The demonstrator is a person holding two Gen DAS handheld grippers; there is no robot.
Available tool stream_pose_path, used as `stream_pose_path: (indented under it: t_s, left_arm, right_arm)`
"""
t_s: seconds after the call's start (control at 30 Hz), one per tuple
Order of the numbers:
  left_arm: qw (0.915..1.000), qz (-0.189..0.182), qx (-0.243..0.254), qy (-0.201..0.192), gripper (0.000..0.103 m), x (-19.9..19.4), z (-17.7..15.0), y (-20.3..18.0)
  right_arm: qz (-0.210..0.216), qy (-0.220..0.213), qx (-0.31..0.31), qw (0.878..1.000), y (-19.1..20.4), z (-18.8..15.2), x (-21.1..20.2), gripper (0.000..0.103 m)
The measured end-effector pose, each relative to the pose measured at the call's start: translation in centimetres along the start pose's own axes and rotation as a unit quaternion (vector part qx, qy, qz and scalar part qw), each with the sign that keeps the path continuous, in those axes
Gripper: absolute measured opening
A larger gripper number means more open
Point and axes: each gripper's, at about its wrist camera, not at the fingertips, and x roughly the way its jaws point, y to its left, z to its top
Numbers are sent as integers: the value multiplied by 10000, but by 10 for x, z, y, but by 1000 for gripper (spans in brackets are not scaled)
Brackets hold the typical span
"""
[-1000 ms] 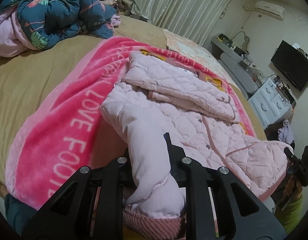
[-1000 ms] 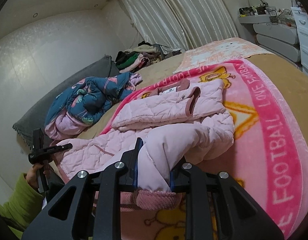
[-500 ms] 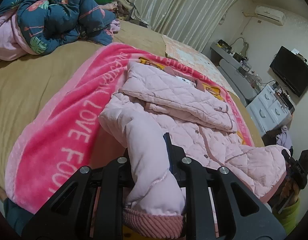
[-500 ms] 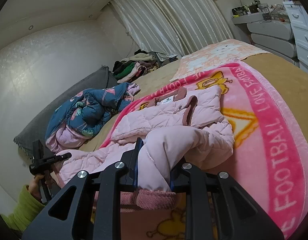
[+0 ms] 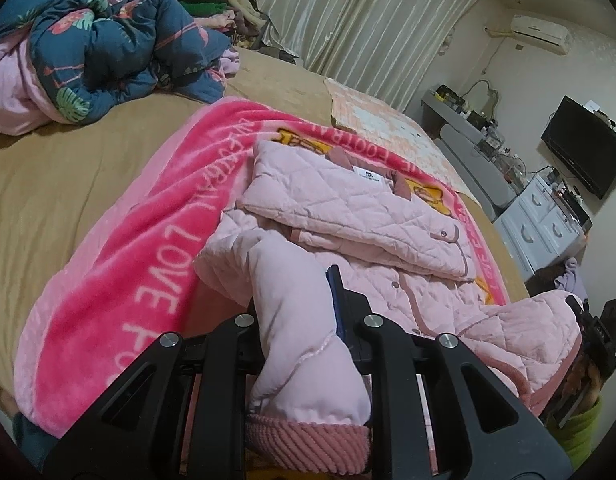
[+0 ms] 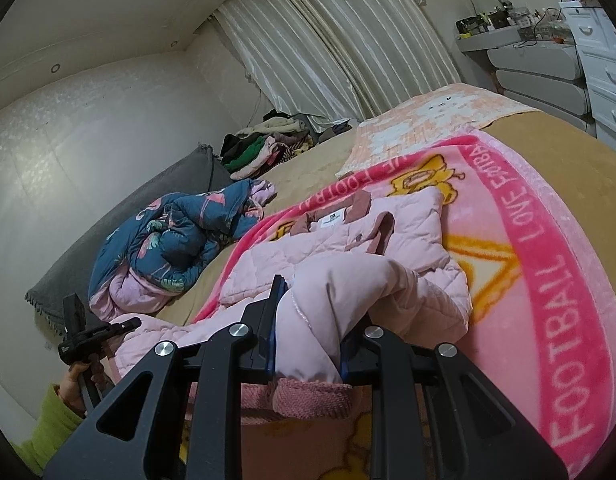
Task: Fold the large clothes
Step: 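Lift the hem with both tools and fold it up toward the collar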
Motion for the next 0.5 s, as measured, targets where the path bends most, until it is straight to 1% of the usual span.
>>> stream_pose_path:
  t_s: [0.5]
  left_arm:
    - [9997,-92,-140,-191,11,6,32,-5]
  right_arm:
    - [-25,-180,17,9998,-8,31,17,20]
